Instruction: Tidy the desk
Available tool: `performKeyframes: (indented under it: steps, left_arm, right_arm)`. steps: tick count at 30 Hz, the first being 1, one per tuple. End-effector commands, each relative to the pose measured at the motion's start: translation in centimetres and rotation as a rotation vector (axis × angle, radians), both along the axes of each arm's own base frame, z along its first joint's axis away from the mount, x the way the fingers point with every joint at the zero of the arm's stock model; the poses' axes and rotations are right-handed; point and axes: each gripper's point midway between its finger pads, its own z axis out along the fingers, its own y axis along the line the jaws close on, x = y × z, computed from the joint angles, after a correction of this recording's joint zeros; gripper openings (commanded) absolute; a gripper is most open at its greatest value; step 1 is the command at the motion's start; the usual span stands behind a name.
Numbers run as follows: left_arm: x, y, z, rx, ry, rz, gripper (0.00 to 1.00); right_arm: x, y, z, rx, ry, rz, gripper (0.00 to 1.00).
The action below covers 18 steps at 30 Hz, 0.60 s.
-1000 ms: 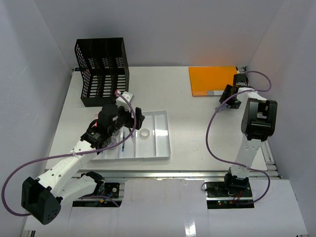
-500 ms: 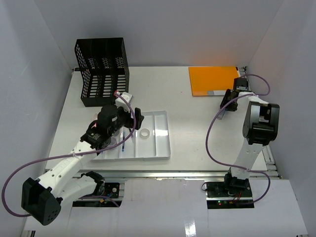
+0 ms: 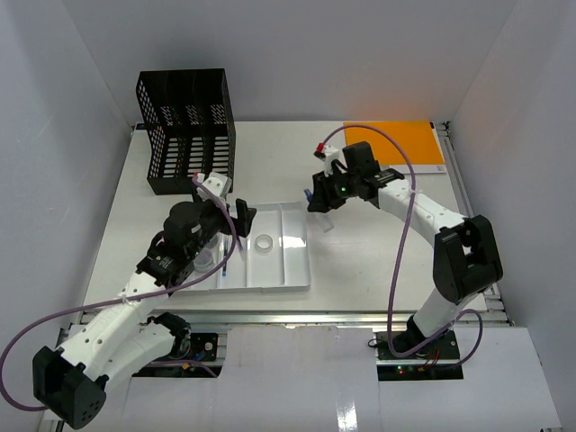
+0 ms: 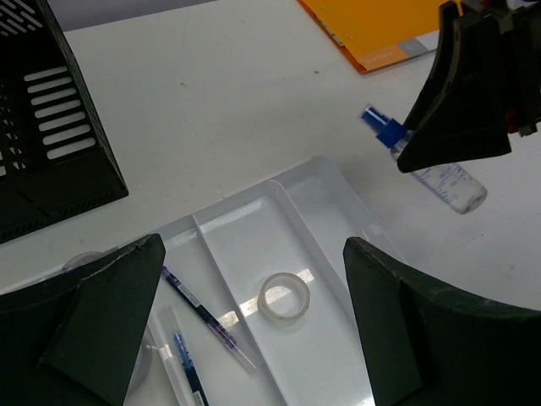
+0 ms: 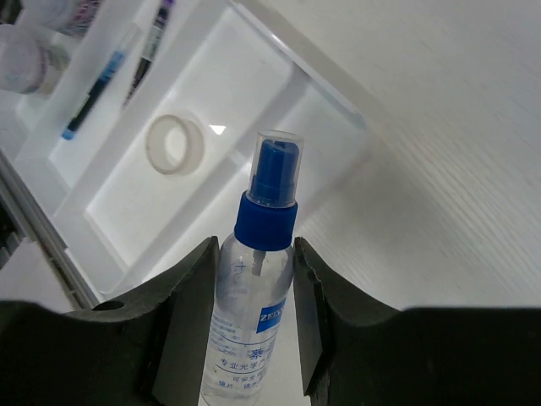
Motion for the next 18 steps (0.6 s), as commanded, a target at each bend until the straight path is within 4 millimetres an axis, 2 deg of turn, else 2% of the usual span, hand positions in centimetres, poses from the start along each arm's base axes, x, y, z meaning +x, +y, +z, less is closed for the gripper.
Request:
performKeyframes:
  steps: [1, 4, 7, 14, 18]
  left_arm:
    - [-0.1, 1.8, 2.4, -0.026, -0.105, 0.069, 0.98]
    - [-0.4, 2.5, 2.8, -0.026, -0.131, 0.096, 0.98]
    - [-0.3, 2.9, 3.7, -0.036, -0.169, 0.112, 0.98]
    - [-0.2, 2.7, 3.4, -0.02, -0.165, 0.104, 0.98]
    - [-0.1, 2.8, 3.4, -0.017, -0.164, 0.104, 0.98]
  right_arm:
    - [0.0, 4.5, 1.6, 0.083, 0.031, 0.066, 0.08]
    - [-1.7, 7.2, 0.6, 0.092, 0.081, 0.1, 0.08]
    - [-3.4, 8.9, -0.4, 0.087, 0.118, 0.095, 0.08]
    - [-4.1, 8.8, -2.9, 0.078, 0.197, -0.009, 0.21]
    - [-3.7, 8.4, -3.8, 0.056, 0.184, -0.037, 0.27]
